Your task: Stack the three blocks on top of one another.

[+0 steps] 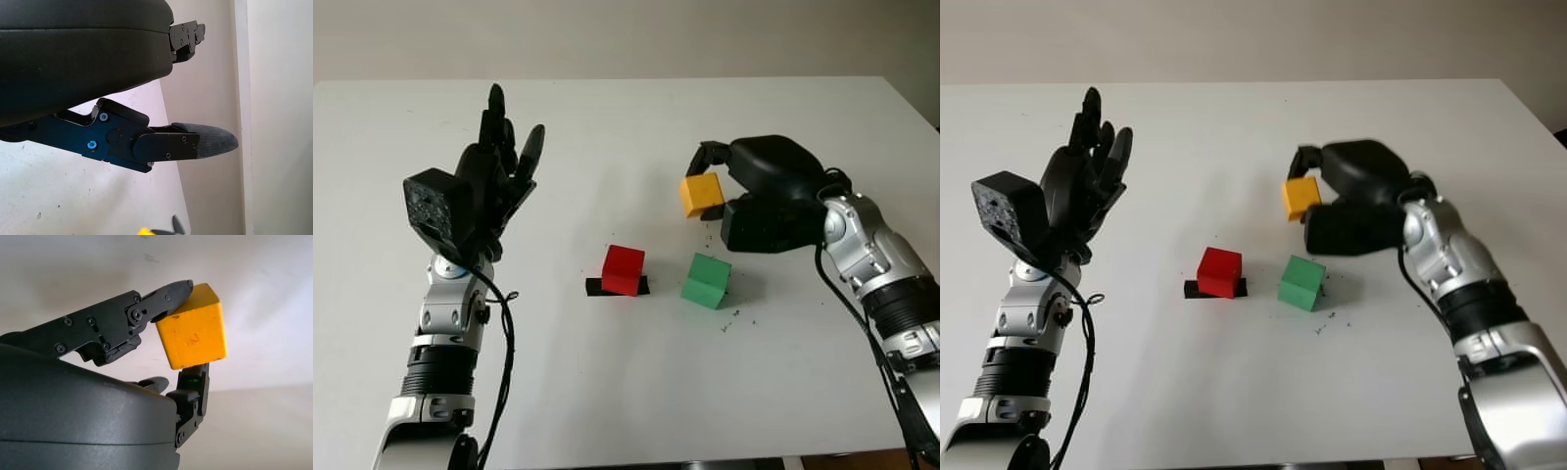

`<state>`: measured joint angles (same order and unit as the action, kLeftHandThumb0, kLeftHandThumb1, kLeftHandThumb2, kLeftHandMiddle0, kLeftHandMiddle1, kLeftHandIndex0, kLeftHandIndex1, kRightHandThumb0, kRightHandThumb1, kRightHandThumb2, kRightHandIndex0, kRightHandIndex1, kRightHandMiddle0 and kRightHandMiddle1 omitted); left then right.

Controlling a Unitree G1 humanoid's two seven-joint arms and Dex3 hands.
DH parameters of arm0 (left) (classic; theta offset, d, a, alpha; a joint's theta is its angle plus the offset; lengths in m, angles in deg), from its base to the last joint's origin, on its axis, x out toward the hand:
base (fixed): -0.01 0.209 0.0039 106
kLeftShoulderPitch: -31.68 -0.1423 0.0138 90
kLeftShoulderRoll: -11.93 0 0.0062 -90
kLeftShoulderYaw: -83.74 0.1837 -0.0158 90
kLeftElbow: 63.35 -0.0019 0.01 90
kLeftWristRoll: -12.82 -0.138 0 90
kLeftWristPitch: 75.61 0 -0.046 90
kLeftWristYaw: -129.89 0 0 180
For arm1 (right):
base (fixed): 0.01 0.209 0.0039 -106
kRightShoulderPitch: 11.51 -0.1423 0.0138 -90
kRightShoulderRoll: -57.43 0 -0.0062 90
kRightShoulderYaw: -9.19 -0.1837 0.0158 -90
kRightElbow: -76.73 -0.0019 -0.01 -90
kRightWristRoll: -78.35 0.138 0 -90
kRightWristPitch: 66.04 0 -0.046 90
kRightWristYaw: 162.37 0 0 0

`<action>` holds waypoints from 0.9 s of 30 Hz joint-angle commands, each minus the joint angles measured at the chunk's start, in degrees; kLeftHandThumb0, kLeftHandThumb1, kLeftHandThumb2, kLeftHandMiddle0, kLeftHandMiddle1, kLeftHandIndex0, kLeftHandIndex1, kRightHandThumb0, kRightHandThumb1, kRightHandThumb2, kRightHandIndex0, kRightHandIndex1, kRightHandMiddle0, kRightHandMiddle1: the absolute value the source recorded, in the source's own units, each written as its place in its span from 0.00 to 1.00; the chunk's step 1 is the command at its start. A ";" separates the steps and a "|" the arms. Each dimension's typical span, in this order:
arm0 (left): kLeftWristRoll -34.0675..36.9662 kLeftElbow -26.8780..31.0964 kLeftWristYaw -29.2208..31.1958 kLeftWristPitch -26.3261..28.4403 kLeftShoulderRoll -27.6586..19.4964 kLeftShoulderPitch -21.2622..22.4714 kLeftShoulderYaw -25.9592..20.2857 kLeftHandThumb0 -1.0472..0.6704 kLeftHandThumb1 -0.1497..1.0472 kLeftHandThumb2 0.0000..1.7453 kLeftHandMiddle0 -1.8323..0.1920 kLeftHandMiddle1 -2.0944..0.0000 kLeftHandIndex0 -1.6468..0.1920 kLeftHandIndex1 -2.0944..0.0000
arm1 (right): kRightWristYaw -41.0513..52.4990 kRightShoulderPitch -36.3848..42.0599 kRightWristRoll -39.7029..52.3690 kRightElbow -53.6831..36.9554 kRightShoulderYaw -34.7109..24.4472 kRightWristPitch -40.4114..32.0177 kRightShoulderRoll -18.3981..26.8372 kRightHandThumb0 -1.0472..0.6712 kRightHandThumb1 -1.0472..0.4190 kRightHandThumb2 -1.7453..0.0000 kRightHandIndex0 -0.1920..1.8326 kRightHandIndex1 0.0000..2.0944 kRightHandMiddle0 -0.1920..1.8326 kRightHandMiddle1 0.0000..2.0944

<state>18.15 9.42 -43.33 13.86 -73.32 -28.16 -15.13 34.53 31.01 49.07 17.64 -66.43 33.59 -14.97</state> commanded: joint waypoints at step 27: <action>1.06 0.69 -1.01 -1.81 1.14 -0.51 0.08 0.20 1.00 0.25 0.99 0.98 0.98 0.98 | 16.54 13.35 14.98 -37.12 -2.34 -33.02 -7.15 0.36 0.05 0.97 0.25 0.01 0.23 0.80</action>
<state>19.17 9.35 -44.11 12.08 -72.43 -28.17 -15.12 50.96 43.95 63.94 -17.44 -68.90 1.21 -22.00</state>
